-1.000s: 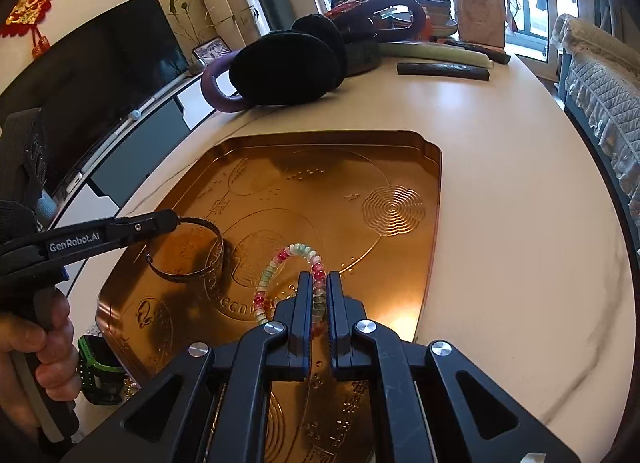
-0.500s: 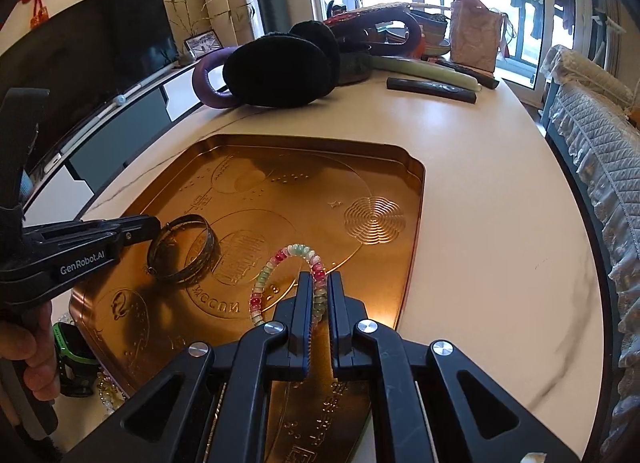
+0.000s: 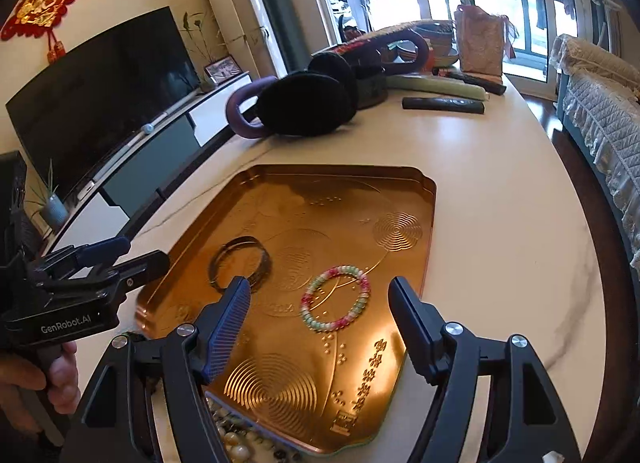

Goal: Organize jewelry
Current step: 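Carry both held bracelets over the copper tray and open both tools, then grasp the green-strap watch with left tool while right tool grasps the silver chain bracelet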

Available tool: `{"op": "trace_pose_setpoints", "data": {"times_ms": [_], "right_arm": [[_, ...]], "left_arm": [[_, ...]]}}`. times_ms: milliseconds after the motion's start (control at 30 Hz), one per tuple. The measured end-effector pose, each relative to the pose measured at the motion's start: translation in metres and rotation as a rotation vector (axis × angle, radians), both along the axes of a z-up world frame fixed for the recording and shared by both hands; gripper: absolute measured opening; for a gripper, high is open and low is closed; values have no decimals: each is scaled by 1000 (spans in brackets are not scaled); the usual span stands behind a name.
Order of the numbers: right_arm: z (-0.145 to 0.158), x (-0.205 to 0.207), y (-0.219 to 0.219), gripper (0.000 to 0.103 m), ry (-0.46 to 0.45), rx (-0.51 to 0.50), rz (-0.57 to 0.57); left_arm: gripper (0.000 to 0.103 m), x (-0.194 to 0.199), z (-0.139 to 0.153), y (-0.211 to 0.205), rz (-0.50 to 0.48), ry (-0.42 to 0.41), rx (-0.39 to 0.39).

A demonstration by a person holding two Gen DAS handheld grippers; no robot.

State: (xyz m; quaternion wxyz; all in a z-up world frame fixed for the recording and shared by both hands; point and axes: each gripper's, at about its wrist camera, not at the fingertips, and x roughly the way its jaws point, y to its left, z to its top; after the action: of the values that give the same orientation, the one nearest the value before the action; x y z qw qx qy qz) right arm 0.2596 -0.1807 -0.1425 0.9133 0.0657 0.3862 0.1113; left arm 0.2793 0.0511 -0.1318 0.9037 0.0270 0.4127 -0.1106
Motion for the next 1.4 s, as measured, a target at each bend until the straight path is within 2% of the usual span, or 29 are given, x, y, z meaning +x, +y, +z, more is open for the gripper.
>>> {"op": "trace_pose_setpoints", "data": {"times_ms": [167,333,467,533,600,667,700,733,833,1033,1233,1400], "right_arm": [[15,-28,7,69,-34,-26,53],[33,-49,14,69,-51,4,99],[40,-63,32,53,-71,-57,167],[38,-73,42,44,-96,-124,205],[33,-79,49,30,-93,-174,234],[25,-79,53,20,-64,-177,264],[20,-78,54,18,-45,-174,274],[15,-76,54,18,-25,-174,283],[-1,-69,52,16,40,-140,297],[-24,-53,46,16,132,-40,330],[-36,-45,53,15,176,8,382],[-41,-39,55,15,197,56,408]], "left_arm": [[79,-29,14,17,10,-32,9],[79,-55,17,37,34,0,-11],[75,-77,17,45,-1,26,-37],[63,-86,18,47,-16,1,-21],[42,-90,14,49,-13,2,-2],[32,-88,6,52,-16,29,-15],[23,-86,0,53,-32,49,-26],[20,-86,-5,54,-42,59,-19],[19,-80,-18,53,-57,87,18],[19,-68,-32,48,-111,118,17],[19,-54,-45,50,-152,184,-64],[20,-49,-51,38,-164,175,11]]}}
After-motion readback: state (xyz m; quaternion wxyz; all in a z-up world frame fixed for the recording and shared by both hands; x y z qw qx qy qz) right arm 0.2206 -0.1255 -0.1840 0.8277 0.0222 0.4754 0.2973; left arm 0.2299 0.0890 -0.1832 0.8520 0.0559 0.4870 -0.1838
